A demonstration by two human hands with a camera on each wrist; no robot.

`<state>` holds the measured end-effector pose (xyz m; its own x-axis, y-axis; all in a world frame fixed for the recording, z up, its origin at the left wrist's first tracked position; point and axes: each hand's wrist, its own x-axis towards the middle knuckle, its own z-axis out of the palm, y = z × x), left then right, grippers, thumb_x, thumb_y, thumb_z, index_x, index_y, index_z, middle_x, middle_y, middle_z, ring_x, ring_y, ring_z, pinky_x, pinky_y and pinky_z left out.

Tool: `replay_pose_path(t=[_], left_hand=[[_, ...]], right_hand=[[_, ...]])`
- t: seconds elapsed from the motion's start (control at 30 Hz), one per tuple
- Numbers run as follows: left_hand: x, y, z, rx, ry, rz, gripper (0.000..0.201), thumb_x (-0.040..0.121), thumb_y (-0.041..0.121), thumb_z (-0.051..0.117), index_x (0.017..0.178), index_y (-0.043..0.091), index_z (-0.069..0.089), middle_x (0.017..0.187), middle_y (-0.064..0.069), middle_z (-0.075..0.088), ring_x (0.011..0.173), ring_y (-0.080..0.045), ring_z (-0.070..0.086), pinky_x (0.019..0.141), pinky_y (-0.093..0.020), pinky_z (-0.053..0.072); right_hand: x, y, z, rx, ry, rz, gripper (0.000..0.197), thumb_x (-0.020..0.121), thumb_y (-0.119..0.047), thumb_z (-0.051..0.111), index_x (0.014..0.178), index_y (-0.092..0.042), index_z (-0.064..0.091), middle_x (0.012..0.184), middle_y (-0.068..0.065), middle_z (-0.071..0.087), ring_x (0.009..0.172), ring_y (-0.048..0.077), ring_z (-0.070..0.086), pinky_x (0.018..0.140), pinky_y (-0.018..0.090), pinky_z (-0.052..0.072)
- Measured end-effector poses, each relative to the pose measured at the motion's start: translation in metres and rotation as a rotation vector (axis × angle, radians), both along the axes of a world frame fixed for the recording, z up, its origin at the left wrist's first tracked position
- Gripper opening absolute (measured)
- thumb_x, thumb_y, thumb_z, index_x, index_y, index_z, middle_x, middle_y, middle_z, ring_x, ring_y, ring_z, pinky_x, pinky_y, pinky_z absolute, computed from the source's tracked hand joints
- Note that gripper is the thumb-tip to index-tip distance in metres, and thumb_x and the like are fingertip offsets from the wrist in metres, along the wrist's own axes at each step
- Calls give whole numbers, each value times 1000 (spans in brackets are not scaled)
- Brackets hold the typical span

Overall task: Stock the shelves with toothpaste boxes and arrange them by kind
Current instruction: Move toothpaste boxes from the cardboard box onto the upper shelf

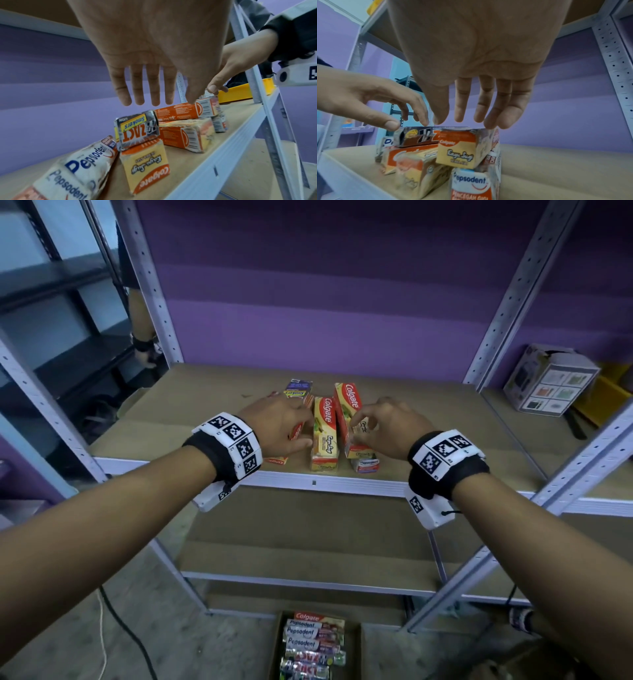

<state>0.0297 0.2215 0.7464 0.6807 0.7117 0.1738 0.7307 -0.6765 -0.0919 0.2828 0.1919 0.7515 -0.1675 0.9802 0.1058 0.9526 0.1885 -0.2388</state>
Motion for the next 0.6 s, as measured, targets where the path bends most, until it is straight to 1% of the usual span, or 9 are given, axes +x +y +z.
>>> replay_pose_path(t=[0.03, 0.07, 0.13, 0.23, 0.3, 0.37, 0.47, 0.6], left_hand=[[-1, -6, 1, -1, 12, -25, 43, 91, 51, 55, 123, 23, 61, 122, -1, 58, 112, -25, 54, 97, -39, 43], [-1, -12, 1, -7, 15, -47, 43, 91, 51, 54, 123, 23, 60, 122, -1, 58, 112, -24, 53, 98, -40, 42], [-3, -23, -2, -48, -9, -83, 42, 92, 49, 54, 123, 22, 60, 122, -2, 56, 112, -23, 53, 96, -39, 44], [-5, -40, -10, -154, -57, -105, 40, 92, 45, 56, 124, 21, 60, 120, -2, 55, 109, -22, 54, 93, -40, 47], [-5, -48, -17, -206, -97, -136, 38, 92, 41, 59, 122, 19, 61, 119, -3, 56, 108, -22, 56, 94, -39, 46], [-6, -55, -26, -248, -118, -159, 36, 92, 40, 60, 121, 19, 62, 120, -2, 57, 108, -21, 57, 93, -37, 47], [-7, -64, -40, -318, -108, -122, 35, 91, 43, 60, 121, 25, 61, 121, 2, 57, 107, -18, 57, 90, -36, 49], [-3, -76, -65, -415, -86, -75, 36, 91, 47, 58, 122, 28, 59, 121, 4, 55, 108, -17, 56, 93, -36, 47]], right_hand=[[0, -7, 1, 0, 1, 26, 24, 81, -54, 70, 101, -41, 67, 100, -7, 54, 92, 16, 57, 82, 33, 50], [-1, -14, 1, -4, 6, 51, 23, 81, -53, 71, 100, -40, 68, 97, -8, 55, 90, 15, 58, 80, 31, 49], [-1, -27, 0, -26, 19, 85, 20, 80, -48, 73, 99, -39, 69, 94, -9, 56, 90, 14, 59, 78, 30, 49], [-3, -45, -3, -94, 31, 107, 22, 79, -44, 76, 100, -37, 70, 97, -11, 61, 91, 12, 60, 83, 33, 53], [-4, -54, -8, -134, 21, 120, 23, 79, -43, 76, 100, -35, 70, 98, -9, 64, 91, 13, 61, 84, 34, 54], [-4, -62, -15, -160, -6, 130, 25, 79, -44, 76, 102, -35, 69, 100, -8, 65, 90, 13, 61, 84, 33, 53], [-4, -71, -30, -217, -36, 136, 28, 80, -47, 74, 106, -37, 67, 101, -10, 65, 92, 14, 59, 83, 33, 52], [-7, -78, -61, -286, -56, 129, 24, 81, -47, 73, 103, -39, 66, 98, -11, 65, 94, 14, 59, 85, 32, 51]])
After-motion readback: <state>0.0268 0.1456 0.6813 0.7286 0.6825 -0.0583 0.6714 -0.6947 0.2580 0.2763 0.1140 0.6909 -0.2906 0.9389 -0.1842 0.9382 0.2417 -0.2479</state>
